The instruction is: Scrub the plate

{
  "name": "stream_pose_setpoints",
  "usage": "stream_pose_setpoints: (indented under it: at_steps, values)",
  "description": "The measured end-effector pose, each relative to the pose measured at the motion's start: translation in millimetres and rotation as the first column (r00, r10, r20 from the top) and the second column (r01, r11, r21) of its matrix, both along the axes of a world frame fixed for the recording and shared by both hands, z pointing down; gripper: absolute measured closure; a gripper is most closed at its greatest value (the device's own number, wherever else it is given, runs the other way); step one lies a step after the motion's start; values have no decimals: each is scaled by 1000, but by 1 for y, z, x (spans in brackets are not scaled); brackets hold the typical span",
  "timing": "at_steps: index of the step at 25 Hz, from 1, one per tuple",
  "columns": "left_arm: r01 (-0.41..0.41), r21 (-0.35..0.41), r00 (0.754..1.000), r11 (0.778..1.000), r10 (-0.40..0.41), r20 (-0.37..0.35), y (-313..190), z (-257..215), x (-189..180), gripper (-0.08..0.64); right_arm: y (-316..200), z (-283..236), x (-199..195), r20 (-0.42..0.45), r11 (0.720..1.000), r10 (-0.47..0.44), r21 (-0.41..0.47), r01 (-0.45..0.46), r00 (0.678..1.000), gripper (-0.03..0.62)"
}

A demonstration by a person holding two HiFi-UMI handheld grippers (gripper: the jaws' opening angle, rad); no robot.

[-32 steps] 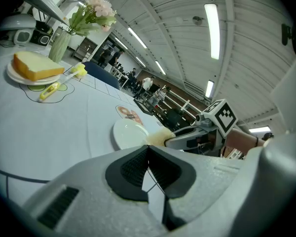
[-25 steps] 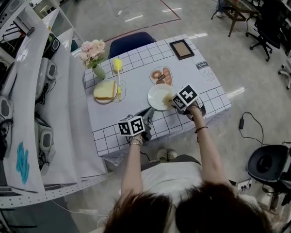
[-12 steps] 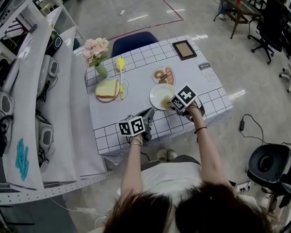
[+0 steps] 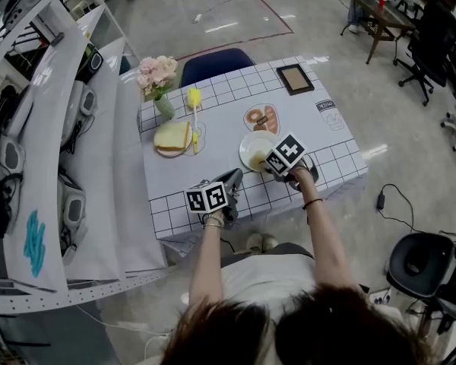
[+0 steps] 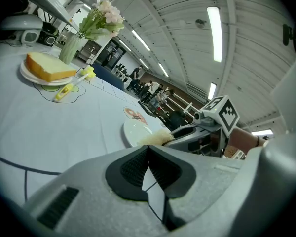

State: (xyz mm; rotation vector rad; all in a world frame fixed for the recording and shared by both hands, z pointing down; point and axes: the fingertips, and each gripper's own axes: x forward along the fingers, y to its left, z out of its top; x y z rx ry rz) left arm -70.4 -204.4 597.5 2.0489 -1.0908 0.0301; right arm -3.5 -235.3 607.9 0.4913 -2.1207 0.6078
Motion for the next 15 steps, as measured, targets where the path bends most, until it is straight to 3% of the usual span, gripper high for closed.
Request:
stream_pose_setpoints:
  at_steps: [15]
  values:
    - [47, 5, 999, 999, -47, -1, -4, -1, -23, 549, -9, 1, -27, 17, 999, -42, 19, 41, 999, 508]
